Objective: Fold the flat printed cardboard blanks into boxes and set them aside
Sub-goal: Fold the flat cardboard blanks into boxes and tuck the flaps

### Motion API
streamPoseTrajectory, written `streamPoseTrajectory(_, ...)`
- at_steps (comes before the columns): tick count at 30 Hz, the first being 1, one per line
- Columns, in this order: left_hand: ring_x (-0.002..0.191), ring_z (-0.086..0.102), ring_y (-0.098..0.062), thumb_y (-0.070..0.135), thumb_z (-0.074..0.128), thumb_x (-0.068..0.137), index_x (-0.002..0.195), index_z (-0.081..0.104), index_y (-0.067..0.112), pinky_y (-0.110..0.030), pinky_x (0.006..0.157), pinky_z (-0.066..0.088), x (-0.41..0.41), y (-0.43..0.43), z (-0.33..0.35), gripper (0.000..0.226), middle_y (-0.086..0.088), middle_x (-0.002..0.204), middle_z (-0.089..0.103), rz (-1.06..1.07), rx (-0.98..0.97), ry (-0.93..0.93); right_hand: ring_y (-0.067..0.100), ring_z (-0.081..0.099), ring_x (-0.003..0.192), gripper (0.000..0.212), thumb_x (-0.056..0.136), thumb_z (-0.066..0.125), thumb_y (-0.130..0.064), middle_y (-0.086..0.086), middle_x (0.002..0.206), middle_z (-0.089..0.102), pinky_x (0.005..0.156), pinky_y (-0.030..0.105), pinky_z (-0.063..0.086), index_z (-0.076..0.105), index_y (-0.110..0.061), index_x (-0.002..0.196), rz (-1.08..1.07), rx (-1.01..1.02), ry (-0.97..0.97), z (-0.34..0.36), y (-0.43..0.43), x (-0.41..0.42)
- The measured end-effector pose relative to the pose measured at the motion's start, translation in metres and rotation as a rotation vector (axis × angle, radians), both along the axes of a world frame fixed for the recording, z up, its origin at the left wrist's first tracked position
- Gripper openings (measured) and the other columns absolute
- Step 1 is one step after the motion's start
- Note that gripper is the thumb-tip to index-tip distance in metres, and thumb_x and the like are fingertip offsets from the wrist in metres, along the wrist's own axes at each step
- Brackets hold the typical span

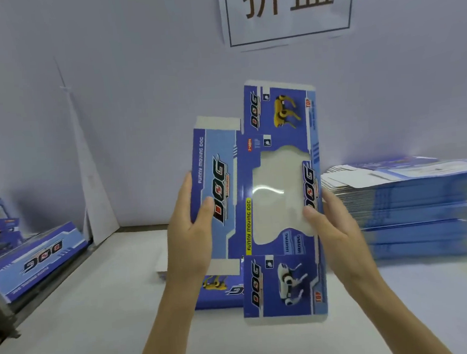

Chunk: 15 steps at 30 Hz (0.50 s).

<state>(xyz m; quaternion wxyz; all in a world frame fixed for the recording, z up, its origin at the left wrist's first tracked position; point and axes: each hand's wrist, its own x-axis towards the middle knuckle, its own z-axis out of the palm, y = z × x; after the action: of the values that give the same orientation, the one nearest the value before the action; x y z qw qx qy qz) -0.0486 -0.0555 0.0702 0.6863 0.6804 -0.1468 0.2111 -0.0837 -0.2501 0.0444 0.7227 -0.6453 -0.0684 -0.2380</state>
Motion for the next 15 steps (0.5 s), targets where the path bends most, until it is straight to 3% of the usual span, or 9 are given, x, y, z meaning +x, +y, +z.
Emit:
streamPoseTrajectory(2, 0.118, 0.058, -0.012, 0.033, 0.055, 0.09, 0.145, 0.035, 0.036, -0.031, 0.083, 0.058, -0.002, -0.006, -0.001, 0.058, 0.012, 0.129, 0.056, -0.074, -0.003, 0.047, 0.014, 0.071, 0.098, 0.039, 0.097, 0.055, -0.024, -0.013, 0.113, 0.069, 0.068, 0.032, 0.061, 0.05, -0.046, 0.129, -0.057, -0.015, -0.017, 0.001, -0.003, 0.0)
streamPoseTrajectory(5, 0.121, 0.057, -0.015, 0.053, 0.06, 0.07, 0.146, 0.03, 0.038, -0.043, 0.092, 0.055, -0.004, -0.011, -0.004, 0.083, 0.012, 0.132, 0.055, -0.136, 0.027, 0.113, 0.015, 0.067, 0.107, 0.045, 0.096, 0.056, -0.03, -0.016, 0.122, 0.064, 0.078, 0.037, 0.06, 0.042, -0.058, 0.127, -0.117, -0.071, -0.017, -0.001, -0.002, -0.002)
streamPoseTrajectory(6, 0.122, 0.055, -0.014, 0.056, 0.061, 0.066, 0.148, 0.026, 0.038, -0.041, 0.091, 0.055, -0.003, -0.011, -0.005, 0.091, 0.013, 0.133, 0.053, -0.137, 0.053, 0.12, 0.015, 0.068, 0.105, 0.046, 0.094, 0.057, -0.032, -0.014, 0.123, 0.064, 0.072, 0.033, 0.061, 0.04, -0.056, 0.13, -0.114, -0.064, -0.008, -0.001, -0.001, -0.002)
streamPoseTrajectory(8, 0.118, 0.054, -0.002, 0.061, 0.064, 0.061, 0.15, 0.016, 0.039, -0.021, 0.083, 0.056, -0.004, -0.011, -0.007, 0.104, 0.019, 0.131, 0.05, -0.146, 0.103, 0.131, 0.012, 0.068, 0.104, 0.056, 0.088, 0.059, -0.04, -0.014, 0.124, 0.063, 0.063, 0.024, 0.059, 0.038, -0.049, 0.139, -0.108, -0.064, -0.001, 0.0, 0.001, -0.003)
streamPoseTrajectory(9, 0.116, 0.052, 0.004, 0.063, 0.067, 0.057, 0.151, 0.009, 0.04, -0.012, 0.081, 0.052, -0.004, -0.012, -0.009, 0.114, 0.021, 0.132, 0.046, -0.152, 0.131, 0.152, 0.007, 0.066, 0.107, 0.064, 0.083, 0.059, -0.046, -0.018, 0.126, 0.061, 0.066, 0.021, 0.058, 0.036, -0.047, 0.143, -0.115, -0.084, -0.01, 0.001, 0.002, -0.004)
streamPoseTrajectory(10, 0.118, 0.048, 0.006, 0.067, 0.072, 0.051, 0.151, 0.001, 0.04, -0.011, 0.086, 0.047, -0.004, -0.013, -0.01, 0.126, 0.02, 0.137, 0.04, -0.153, 0.157, 0.18, -0.001, 0.061, 0.112, 0.07, 0.078, 0.058, -0.05, -0.025, 0.127, 0.058, 0.073, 0.017, 0.056, 0.035, -0.046, 0.144, -0.132, -0.12, -0.026, 0.002, 0.004, -0.005)
streamPoseTrajectory(11, 0.125, 0.042, 0.001, 0.07, 0.078, 0.045, 0.151, -0.007, 0.038, -0.019, 0.097, 0.044, -0.003, -0.014, -0.012, 0.139, 0.017, 0.143, 0.033, -0.144, 0.184, 0.216, -0.013, 0.054, 0.113, 0.07, 0.076, 0.057, -0.052, -0.036, 0.125, 0.054, 0.078, 0.009, 0.051, 0.034, -0.047, 0.142, -0.157, -0.165, -0.048, 0.003, 0.005, -0.006)
streamPoseTrajectory(13, 0.137, 0.03, -0.011, 0.071, 0.08, 0.042, 0.15, -0.016, 0.034, -0.038, 0.111, 0.036, 0.0, -0.016, -0.015, 0.149, 0.009, 0.152, 0.02, -0.128, 0.216, 0.277, -0.031, 0.044, 0.105, 0.067, 0.076, 0.055, -0.055, -0.048, 0.115, 0.048, 0.072, -0.005, 0.04, 0.03, -0.051, 0.138, -0.193, -0.232, -0.076, 0.006, 0.008, -0.009)
streamPoseTrajectory(15, 0.141, 0.025, -0.015, 0.068, 0.08, 0.042, 0.149, -0.018, 0.033, -0.044, 0.112, 0.033, 0.002, -0.017, -0.018, 0.149, 0.008, 0.155, 0.015, -0.141, 0.216, 0.301, -0.03, 0.043, 0.107, 0.069, 0.077, 0.053, -0.059, -0.04, 0.125, 0.048, 0.071, -0.005, 0.039, 0.028, -0.051, 0.141, -0.216, -0.268, -0.072, 0.007, 0.009, -0.01)
